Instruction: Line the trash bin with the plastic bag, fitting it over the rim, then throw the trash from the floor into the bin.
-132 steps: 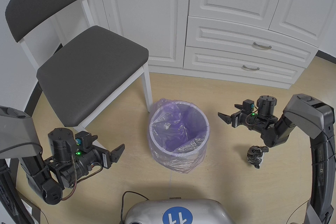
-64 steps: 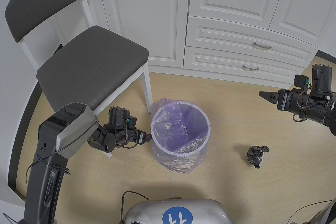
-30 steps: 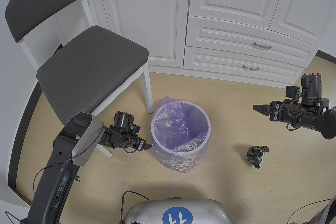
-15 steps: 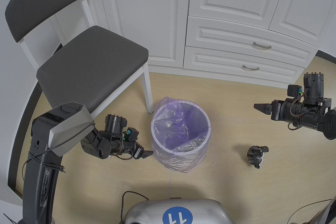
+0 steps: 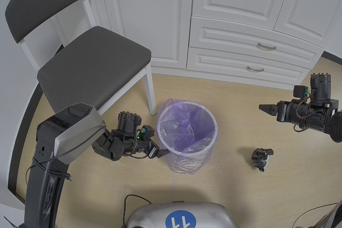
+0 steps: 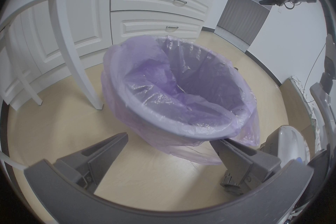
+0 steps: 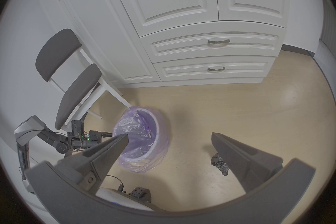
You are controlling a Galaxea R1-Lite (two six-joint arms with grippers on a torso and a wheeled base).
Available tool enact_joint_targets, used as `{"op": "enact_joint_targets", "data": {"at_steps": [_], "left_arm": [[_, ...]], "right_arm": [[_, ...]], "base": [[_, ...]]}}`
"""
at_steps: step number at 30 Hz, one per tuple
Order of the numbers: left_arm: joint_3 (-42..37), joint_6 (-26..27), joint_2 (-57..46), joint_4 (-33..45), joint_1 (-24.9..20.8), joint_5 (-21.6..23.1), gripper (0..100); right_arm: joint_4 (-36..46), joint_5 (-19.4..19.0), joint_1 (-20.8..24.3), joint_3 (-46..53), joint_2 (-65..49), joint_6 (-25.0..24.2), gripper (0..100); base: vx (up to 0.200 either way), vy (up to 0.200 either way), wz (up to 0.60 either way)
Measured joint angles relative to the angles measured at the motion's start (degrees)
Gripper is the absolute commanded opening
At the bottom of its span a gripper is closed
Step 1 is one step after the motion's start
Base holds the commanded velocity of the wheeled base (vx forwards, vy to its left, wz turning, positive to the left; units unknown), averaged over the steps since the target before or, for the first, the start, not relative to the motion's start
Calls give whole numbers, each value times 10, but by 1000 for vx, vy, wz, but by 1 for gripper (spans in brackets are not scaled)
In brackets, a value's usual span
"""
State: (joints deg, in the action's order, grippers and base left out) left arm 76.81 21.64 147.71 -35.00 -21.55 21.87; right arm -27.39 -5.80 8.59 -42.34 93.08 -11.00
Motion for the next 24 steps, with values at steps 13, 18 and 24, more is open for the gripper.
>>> {"op": "enact_joint_targets", "data": {"at_steps": [13,18,24], "left_arm": [[-7,19,23,12,12,7,100],[-34,75,20,14,32,40,100],[-50,93,12,11,38,68,100]], "right_arm": [[1,-1,0,2,-1,0,100],[2,-1,2,2,-1,0,100],[2,0,8,3,0,0,100]], "base": [[0,0,0],[0,0,0],[0,0,0]]}}
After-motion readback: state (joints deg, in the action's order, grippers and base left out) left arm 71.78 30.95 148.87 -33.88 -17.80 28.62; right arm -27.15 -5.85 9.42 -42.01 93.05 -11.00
